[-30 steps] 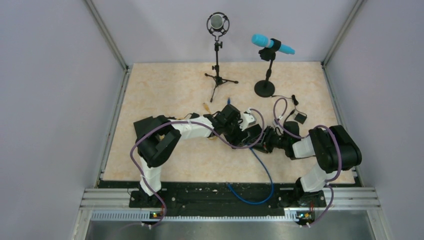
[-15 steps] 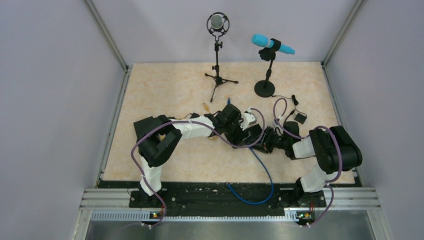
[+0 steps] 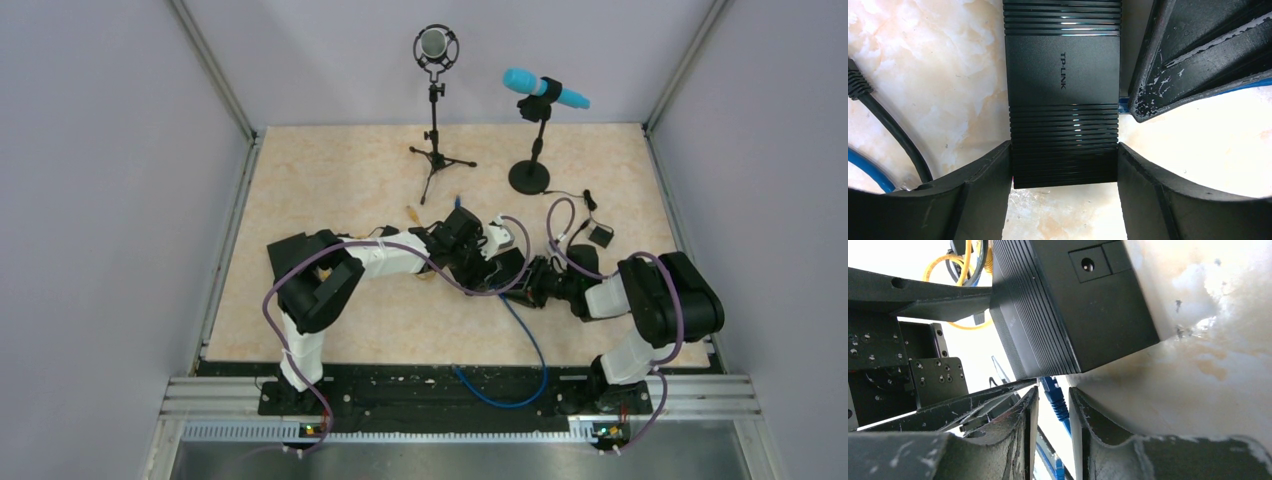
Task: Pull the plug from the switch port
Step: Pull the connector from the switch port, then place the connector at the center of the board.
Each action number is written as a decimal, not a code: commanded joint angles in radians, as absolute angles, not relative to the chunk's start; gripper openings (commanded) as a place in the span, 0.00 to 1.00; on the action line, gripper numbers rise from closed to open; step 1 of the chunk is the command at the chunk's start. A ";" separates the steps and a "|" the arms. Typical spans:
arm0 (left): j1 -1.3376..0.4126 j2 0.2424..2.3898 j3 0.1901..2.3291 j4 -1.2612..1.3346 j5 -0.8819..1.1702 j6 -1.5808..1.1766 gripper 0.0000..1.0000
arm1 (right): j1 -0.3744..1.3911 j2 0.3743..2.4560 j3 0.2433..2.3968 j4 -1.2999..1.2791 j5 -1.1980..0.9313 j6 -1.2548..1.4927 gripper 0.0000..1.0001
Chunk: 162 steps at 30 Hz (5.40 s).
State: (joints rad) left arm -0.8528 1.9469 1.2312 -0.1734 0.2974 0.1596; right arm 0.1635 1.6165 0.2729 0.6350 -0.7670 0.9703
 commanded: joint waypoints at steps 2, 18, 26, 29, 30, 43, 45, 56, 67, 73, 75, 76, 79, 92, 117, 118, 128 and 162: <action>-0.861 1.975 1.205 -0.192 0.327 0.153 0.68 | 0.178 1.647 0.248 0.644 -0.664 1.010 0.30; -0.863 1.963 1.215 -0.213 0.325 0.162 0.64 | 0.179 1.687 0.224 0.680 -0.650 1.034 0.16; -0.864 1.965 1.216 -0.213 0.326 0.159 0.64 | 0.179 1.641 0.205 0.652 -0.643 1.020 0.01; -0.863 1.965 1.215 -0.213 0.324 0.159 0.64 | 0.178 1.622 0.216 0.602 -0.629 0.996 0.00; -0.863 1.964 1.216 -0.212 0.322 0.159 0.64 | 0.179 1.614 0.222 0.581 -0.624 0.981 0.00; -0.864 1.966 1.215 -0.203 0.339 0.152 0.64 | 0.178 1.559 0.284 0.468 -0.591 0.943 0.35; -0.864 1.963 1.215 -0.201 0.341 0.150 0.64 | 0.178 1.575 0.292 0.484 -0.600 0.950 0.35; -0.864 1.968 1.218 -0.199 0.341 0.149 0.64 | 0.209 1.686 0.270 0.585 -0.620 0.964 0.24; -0.864 1.974 1.221 -0.210 0.334 0.156 0.64 | 0.209 1.669 0.238 0.625 -0.642 0.972 0.33; -0.864 1.977 1.223 -0.210 0.339 0.158 0.64 | 0.209 1.653 0.251 0.584 -0.640 0.961 0.33; -0.864 1.980 1.225 -0.211 0.339 0.157 0.64 | 0.208 1.655 0.256 0.604 -0.658 0.970 0.33; -0.864 1.980 1.227 -0.212 0.339 0.155 0.64 | 0.209 1.653 0.256 0.606 -0.661 0.968 0.34; -0.864 1.974 1.223 -0.209 0.334 0.154 0.64 | 0.208 1.637 0.252 0.568 -0.643 0.934 0.34; -0.864 1.973 1.217 -0.210 0.331 0.161 0.64 | 0.208 1.643 0.238 0.580 -0.645 0.923 0.18; -0.864 1.966 1.217 -0.210 0.331 0.159 0.64 | 0.209 1.662 0.235 0.612 -0.671 0.919 0.17; -0.864 1.965 1.217 -0.209 0.331 0.158 0.64 | 0.208 1.667 0.237 0.620 -0.673 0.923 0.17; -0.864 1.965 1.210 -0.212 0.326 0.155 0.64 | 0.208 1.627 0.200 0.619 -0.655 0.925 0.00; -0.861 1.686 1.203 -0.163 0.216 0.135 0.99 | 0.008 0.984 1.463 -0.957 0.401 0.445 0.00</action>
State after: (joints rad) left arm -0.8616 1.8164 1.2209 -0.2024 0.2493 0.1505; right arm 0.0116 0.9207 1.2594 -0.8036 0.1776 0.5205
